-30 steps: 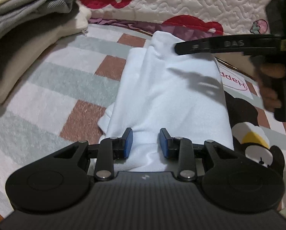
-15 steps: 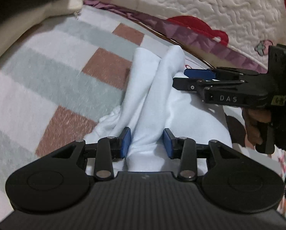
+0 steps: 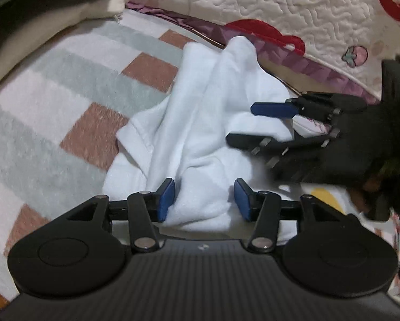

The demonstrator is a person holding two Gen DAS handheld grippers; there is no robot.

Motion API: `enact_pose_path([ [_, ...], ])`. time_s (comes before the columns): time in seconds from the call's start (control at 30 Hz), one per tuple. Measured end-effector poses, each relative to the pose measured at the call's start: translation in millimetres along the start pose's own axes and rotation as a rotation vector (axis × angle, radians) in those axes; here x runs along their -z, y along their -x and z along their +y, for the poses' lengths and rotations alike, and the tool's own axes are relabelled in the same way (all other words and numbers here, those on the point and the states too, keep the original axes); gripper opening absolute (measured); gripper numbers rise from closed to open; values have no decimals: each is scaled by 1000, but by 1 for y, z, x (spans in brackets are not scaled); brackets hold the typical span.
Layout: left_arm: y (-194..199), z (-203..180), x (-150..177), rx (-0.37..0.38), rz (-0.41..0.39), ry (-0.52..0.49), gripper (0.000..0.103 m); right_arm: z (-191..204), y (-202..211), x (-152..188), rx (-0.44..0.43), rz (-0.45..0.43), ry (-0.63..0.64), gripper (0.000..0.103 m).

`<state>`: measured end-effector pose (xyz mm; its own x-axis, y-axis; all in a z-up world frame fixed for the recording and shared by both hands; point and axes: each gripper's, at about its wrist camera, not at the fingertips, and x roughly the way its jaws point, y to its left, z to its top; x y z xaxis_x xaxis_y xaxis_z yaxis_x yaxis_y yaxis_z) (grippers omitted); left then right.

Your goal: Fold clothes

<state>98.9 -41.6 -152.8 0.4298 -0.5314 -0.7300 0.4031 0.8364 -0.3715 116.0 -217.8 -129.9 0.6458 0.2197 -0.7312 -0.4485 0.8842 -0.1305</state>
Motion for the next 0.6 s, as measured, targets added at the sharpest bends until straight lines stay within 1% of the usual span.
enact_pose_path([
  [0.03, 1, -2, -5, -9, 4, -30, 48, 6, -2, 6, 28, -19, 20, 64],
  [0.07, 3, -3, -10, -17, 7, -58, 49, 3, 5, 5, 27, -33, 13, 63],
  [0.13, 14, -1, -20, -62, -34, -101, 50, -3, 19, 3, 19, -60, -6, 61],
  [0.17, 20, 2, -24, -86, -65, -117, 57, -12, 32, 6, 19, -82, -67, 62],
  [0.23, 23, 13, -31, -90, -79, -111, 64, -29, 58, 13, 18, -126, -196, 66],
  [0.27, 23, 19, -35, -89, -83, -105, 64, -40, 64, 23, -8, -131, -313, 67],
  [0.3, 20, 25, -40, -56, -62, -86, 65, -51, 70, 34, -35, -135, -434, 69],
  [0.37, 9, 37, -49, 26, 8, -36, 68, -73, 81, 55, -91, -142, -676, 70],
  [0.43, -7, 47, -54, 87, 87, 37, 68, -83, 74, 78, -159, -132, -857, 70],
  [0.47, -14, 50, -54, 92, 116, 69, 68, -88, 69, 89, -194, -127, -946, 70],
  [0.53, -27, 55, -51, 76, 155, 111, 72, -98, 61, 112, -263, -116, -1125, 70],
  [0.57, -30, 55, -49, 63, 154, 103, 80, -99, 56, 113, -268, -117, -1138, 70],
  [0.6, -33, 55, -46, 51, 149, 91, 82, -101, 51, 114, -270, -119, -1147, 70],
])
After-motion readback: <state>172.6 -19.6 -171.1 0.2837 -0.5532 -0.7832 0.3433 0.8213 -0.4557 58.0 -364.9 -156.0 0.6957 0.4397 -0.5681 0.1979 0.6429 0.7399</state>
